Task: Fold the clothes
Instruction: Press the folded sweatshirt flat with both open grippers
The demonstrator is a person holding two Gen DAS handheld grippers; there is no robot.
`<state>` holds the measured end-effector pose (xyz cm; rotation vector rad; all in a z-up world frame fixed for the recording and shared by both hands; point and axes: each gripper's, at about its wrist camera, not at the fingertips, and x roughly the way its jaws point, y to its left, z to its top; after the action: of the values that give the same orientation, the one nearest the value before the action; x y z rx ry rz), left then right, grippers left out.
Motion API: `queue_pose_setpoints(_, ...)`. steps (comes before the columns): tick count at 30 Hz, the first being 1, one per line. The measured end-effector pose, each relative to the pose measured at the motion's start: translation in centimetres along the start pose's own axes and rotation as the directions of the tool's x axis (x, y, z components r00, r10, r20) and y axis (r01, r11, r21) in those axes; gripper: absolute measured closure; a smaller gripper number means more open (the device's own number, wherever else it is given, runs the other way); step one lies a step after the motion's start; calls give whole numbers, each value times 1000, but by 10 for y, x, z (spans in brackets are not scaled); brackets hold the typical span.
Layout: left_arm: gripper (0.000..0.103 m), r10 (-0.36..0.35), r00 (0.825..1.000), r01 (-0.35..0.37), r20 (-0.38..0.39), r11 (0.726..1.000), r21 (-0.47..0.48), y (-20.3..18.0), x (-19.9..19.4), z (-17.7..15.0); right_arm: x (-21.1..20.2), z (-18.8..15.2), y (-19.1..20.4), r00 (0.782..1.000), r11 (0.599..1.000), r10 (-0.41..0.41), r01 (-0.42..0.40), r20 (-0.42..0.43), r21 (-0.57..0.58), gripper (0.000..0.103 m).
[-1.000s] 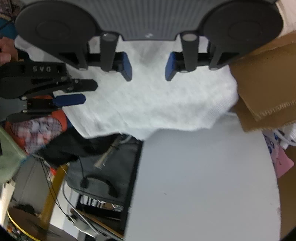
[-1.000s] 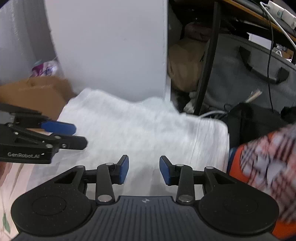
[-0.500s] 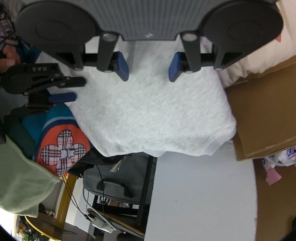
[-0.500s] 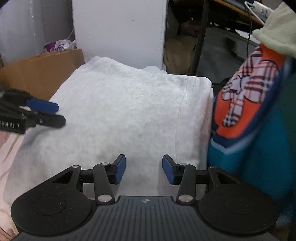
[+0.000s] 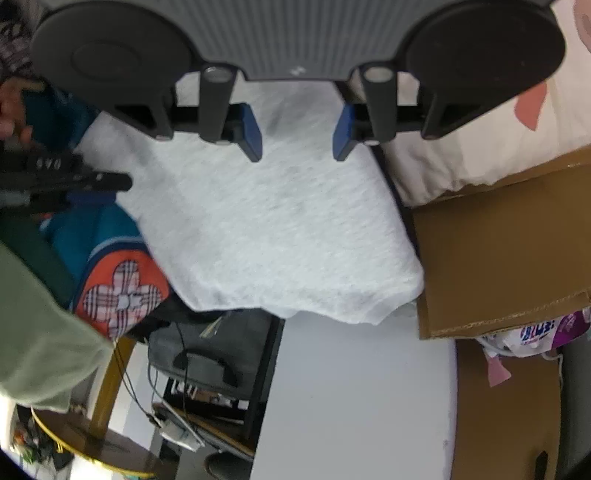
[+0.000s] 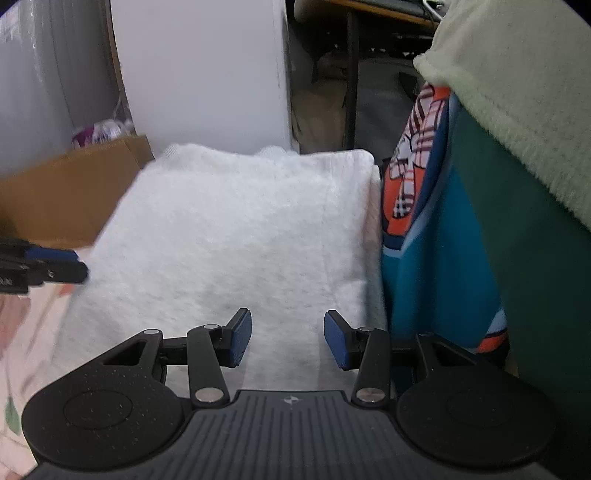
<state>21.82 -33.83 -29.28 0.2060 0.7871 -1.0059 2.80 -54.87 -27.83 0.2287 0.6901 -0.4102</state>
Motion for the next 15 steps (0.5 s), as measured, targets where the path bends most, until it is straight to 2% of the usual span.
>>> queue_pose_setpoints(2,68,-19,1000,19,5,1000,-9,-9,2,1,-2,-2,8,1000,1000,15,-15,17,-11,52)
queue_pose_setpoints(6,71,-63,998,63,7,998,-10,-31,11,0,-2,-10,22,996,996,86,-86,25,-12,53)
queue_pose_setpoints(8,75,-78,997,78,0,997,-8,-40,18,-3,-2,-16,25,997,997,73,-73,12,-22,53)
queue_pose_setpoints(11,76,-84,996,83,-21,996,-16,-50,31,-12,2,-26,21,999,999,41,-41,-16,-3,53)
queue_pose_setpoints(15,76,-84,996,81,-39,994,-70,-51,47,-19,7,-39,10,999,1000,-19,19,-47,13,54)
